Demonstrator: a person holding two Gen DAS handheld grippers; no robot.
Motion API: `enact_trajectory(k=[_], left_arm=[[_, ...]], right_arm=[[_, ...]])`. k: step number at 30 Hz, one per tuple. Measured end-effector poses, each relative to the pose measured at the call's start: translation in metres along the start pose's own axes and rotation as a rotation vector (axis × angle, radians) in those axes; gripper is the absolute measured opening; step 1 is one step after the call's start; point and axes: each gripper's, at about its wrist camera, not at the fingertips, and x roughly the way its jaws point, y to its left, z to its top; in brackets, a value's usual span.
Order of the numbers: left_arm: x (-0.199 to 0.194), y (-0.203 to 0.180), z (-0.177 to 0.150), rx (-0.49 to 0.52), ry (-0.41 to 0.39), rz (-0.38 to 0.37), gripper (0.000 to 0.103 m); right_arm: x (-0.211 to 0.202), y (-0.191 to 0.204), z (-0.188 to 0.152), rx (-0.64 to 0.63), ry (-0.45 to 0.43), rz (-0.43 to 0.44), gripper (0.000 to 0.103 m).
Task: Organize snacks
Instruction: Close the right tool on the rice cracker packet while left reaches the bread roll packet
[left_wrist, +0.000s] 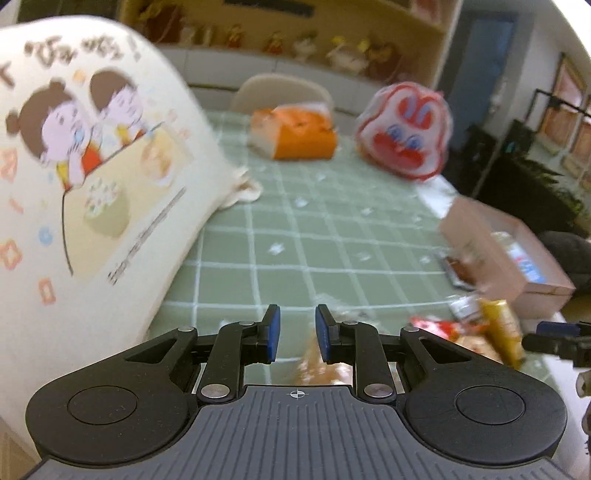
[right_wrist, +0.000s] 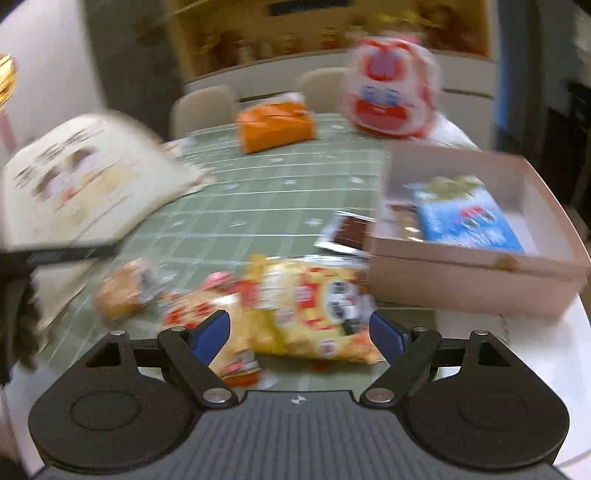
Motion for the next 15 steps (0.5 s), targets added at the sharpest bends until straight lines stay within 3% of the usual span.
enact_trajectory(k=[4,8,12,15], left_arm=[[0.005,-0.008,-0.006,0.034,0.030,-0.061,0.024],[0.002,-0.026,-0.010,0.129,0.060,-0.117,0.024],[-0.021,-0.034,-0.012,0.179,0.012,-0.132,0.024],[-0.041,-0.043,-0.017,0.287,0.014,-0.155,0.024]], right_arm=[[0.031,-0.019,0.001,0.098,-0.014,-0.004,0.083],[0.055,-0.021,0.020,0.148,0.001,0.070,0.085],[0.075,-0.004,0.034,0.088,0.030,0.082,0.085],[0.065,0.010,0.023,0.013,0.033,0.077,0.085]])
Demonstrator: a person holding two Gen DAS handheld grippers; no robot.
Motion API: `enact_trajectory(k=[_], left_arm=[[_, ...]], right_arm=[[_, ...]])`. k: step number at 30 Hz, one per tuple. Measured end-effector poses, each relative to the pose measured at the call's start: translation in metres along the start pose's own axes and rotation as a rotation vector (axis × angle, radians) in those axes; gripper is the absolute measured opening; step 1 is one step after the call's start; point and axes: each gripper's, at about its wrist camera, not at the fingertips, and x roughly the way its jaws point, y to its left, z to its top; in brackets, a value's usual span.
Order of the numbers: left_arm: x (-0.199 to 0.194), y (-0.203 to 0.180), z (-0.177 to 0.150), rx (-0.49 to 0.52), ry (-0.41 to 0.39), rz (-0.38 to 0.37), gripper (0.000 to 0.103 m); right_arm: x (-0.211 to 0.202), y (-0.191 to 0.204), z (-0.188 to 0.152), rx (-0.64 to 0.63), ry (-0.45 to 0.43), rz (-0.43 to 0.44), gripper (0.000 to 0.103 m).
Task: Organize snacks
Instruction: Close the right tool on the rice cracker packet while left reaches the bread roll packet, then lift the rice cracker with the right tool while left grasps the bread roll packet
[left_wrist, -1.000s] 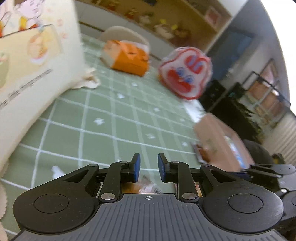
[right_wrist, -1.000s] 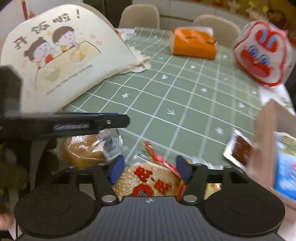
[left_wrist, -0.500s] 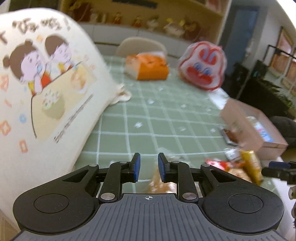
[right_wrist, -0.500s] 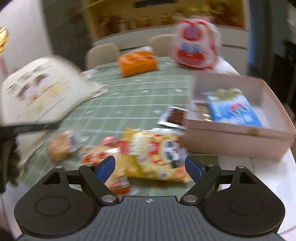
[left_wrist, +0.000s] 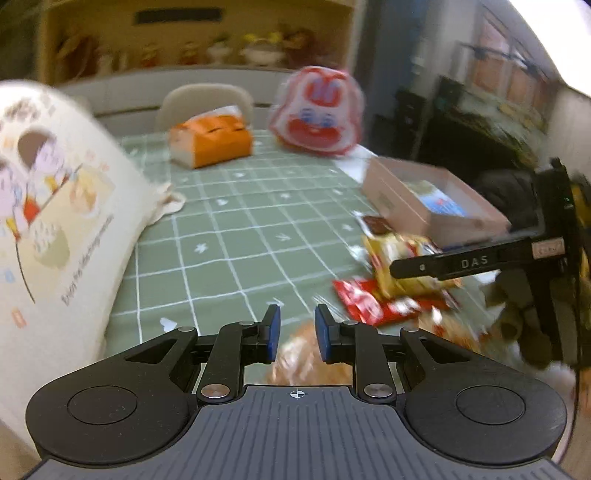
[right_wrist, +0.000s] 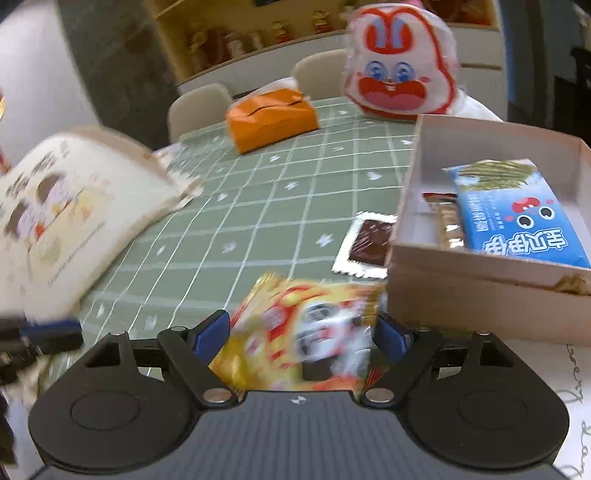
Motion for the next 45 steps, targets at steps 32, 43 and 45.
enact_trajectory(k=[32,43,45], left_arm=[[0.038,-0.031,-0.009,0.198,0.196,-0.079,0.078],[0.023,-0.049,-0.020,0.104,0.159,-0.084,0.057],[0.021,-0.055,-0.021,0.120,0.162,-0.083,0.057]], right_arm=[[-0.102,0.029,-0.114,-0.290,-0.076,-0.126,0.090],[-0.102,0.027,-0.102,-0.114,-0.131,-0.103,0.090],[-0.091,0.034,-0.098,-0.086,-0.133,-0.129,0.090]])
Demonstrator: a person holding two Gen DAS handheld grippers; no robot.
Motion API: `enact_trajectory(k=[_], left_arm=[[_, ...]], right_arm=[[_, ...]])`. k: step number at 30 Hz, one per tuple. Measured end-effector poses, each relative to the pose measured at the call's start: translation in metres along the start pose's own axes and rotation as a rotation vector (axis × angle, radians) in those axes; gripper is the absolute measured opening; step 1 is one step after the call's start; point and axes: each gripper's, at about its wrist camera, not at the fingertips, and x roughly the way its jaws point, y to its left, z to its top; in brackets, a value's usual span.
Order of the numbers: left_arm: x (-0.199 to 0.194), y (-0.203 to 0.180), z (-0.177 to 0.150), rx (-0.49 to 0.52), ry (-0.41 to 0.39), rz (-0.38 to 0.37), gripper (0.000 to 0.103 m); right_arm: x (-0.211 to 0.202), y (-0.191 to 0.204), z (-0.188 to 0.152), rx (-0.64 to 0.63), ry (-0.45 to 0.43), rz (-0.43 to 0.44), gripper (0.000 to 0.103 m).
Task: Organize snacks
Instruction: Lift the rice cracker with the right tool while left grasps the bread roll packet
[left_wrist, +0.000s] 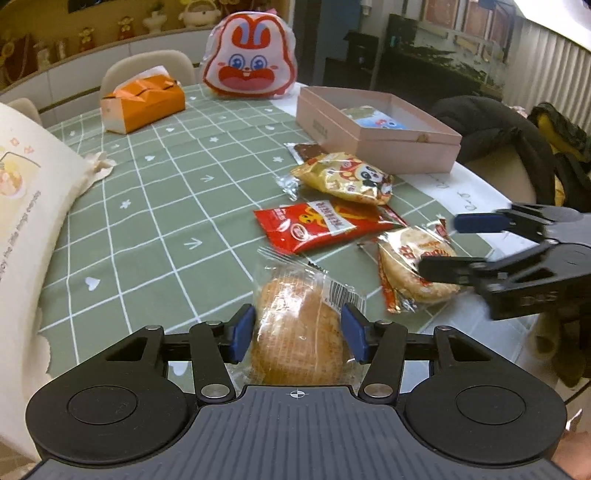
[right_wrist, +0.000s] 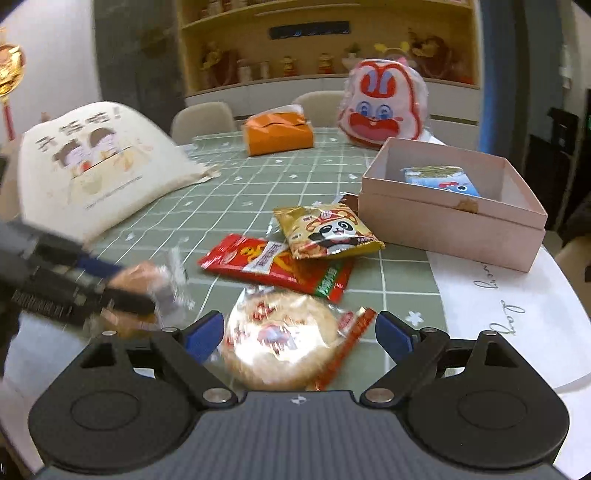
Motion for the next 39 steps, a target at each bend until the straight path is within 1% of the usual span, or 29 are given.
enact_trajectory(k=[2,3,6,9,13,16,20,22,24,28,29,30,31,35,39], left_arm=[[-0.003,-0.009,-0.003,0.054,0.018,-0.013,0.059],[-0.004,-0.014,-0.006,0.091,0.025,-0.016,0.062],[-0.003,-0.022,-0.010,0.142,0.024,-0.013,0.065],[0.002,-0.019,-0.008,0.121,0.027,-0.028,0.064],[0.003,-0.013,-0.006,0.084,0.012,-0.048,0.059],[-0.001,-0.013,-0.007,0.059,-0.003,-0.048,0.055],[-0.003,-0.012,-0.008,0.017,-0.013,-0.068,0.053],[-0.001,-0.013,-0.007,0.018,-0.013,-0.075,0.053],[-0.001,-0.016,-0.007,0.029,-0.008,-0.075,0.053],[-0.001,-0.025,-0.010,0.086,0.007,-0.064,0.055],[0.000,-0.027,-0.010,0.091,0.009,-0.062,0.056],[0.000,-0.027,-0.010,0.091,0.010,-0.060,0.056],[0.001,-0.027,-0.010,0.087,0.013,-0.061,0.056],[0.005,-0.028,-0.009,0.081,0.029,-0.060,0.059],[0.005,-0.034,-0.005,0.081,0.040,-0.033,0.057]], right_arm=[[0.011,0.007,0.003,-0.009,0.036,0.018,0.090],[0.014,0.011,0.003,-0.032,0.055,0.016,0.090],[0.011,0.017,-0.004,-0.143,0.059,-0.011,0.090],[0.004,0.013,-0.012,-0.192,0.053,-0.051,0.091],[-0.007,0.002,-0.014,-0.181,0.055,-0.058,0.091],[-0.012,-0.007,-0.014,-0.144,0.053,-0.051,0.091],[-0.010,-0.017,-0.009,-0.064,0.066,-0.006,0.091],[-0.004,-0.015,-0.007,-0.057,0.072,-0.014,0.091],[0.004,-0.010,-0.005,-0.076,0.077,-0.020,0.091],[0.017,-0.004,-0.005,-0.102,0.123,-0.022,0.091],[0.017,-0.004,-0.005,-0.108,0.120,-0.021,0.091],[0.014,-0.004,-0.005,-0.117,0.110,-0.027,0.087],[0.011,-0.004,-0.005,-0.125,0.101,-0.032,0.081],[-0.008,-0.012,-0.004,-0.144,0.060,-0.043,0.080],[-0.026,-0.022,-0.002,-0.164,0.025,-0.078,0.080]])
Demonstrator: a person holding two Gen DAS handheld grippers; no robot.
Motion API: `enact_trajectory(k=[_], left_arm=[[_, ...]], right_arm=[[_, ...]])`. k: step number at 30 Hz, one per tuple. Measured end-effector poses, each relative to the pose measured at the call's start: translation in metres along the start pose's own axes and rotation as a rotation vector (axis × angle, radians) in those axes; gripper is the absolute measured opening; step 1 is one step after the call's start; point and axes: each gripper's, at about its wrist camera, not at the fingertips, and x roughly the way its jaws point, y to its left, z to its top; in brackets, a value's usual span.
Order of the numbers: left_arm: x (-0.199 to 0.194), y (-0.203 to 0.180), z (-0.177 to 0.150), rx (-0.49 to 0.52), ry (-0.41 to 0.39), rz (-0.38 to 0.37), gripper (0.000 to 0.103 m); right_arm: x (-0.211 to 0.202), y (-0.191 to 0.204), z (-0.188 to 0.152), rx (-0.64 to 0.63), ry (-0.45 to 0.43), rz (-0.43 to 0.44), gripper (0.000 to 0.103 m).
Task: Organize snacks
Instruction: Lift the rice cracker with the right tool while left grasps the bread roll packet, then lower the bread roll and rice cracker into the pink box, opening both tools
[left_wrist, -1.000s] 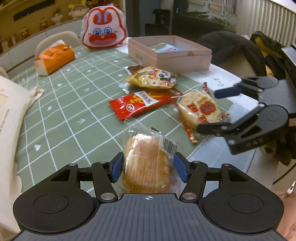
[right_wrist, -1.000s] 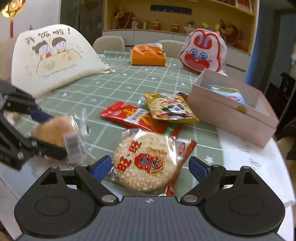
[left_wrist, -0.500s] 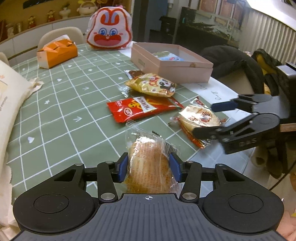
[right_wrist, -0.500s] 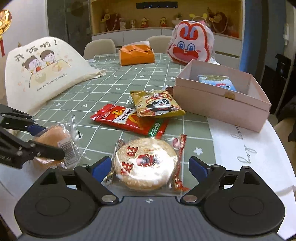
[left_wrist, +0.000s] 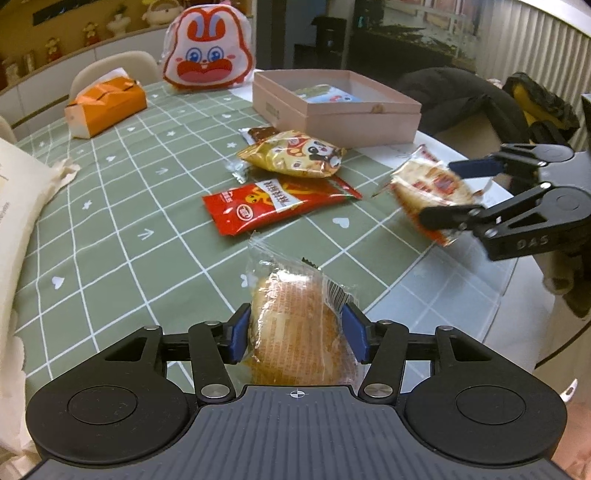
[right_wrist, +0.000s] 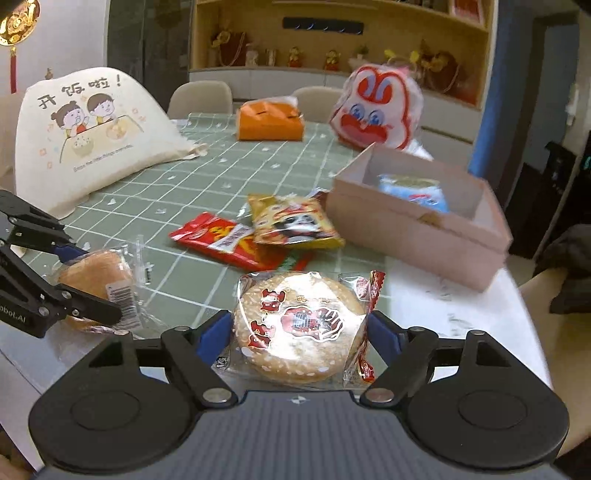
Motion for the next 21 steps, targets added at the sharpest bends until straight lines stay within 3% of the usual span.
enact_trajectory(k=[4,8,10,13,16,19,21], left_arm=[[-0.002,-0.009,0.000,-0.010,-0.004,0.004,0.054],[-0.011,-0.013,0.013,-0.074,-0.050,-0.089,0.048],[-0.023,-0.019,0.035,-0.074,-0.128,-0.110,0.048],[-0.043,-0.025,0.079,-0.077,-0.310,-0.128,0.047],[-0.044,-0.020,0.129,-0.152,-0.469,-0.182,0.048],[-0.012,-0.012,0.185,-0.226,-0.516,-0.250,0.048],[0.029,-0.004,0.216,-0.314,-0.486,-0.300,0.048]], right_arm=[[-0.009,-0.012,-0.001,0.011,-0.015,-0.005,0.080],[-0.020,-0.024,-0.002,0.013,-0.036,-0.009,0.080],[-0.035,-0.034,0.006,0.014,-0.073,-0.005,0.080],[-0.068,-0.058,0.029,0.042,-0.176,-0.022,0.080],[-0.097,-0.092,0.058,0.111,-0.280,-0.055,0.080],[-0.104,-0.125,0.082,0.172,-0.336,-0.096,0.080],[-0.095,-0.147,0.094,0.223,-0.332,-0.114,0.080]])
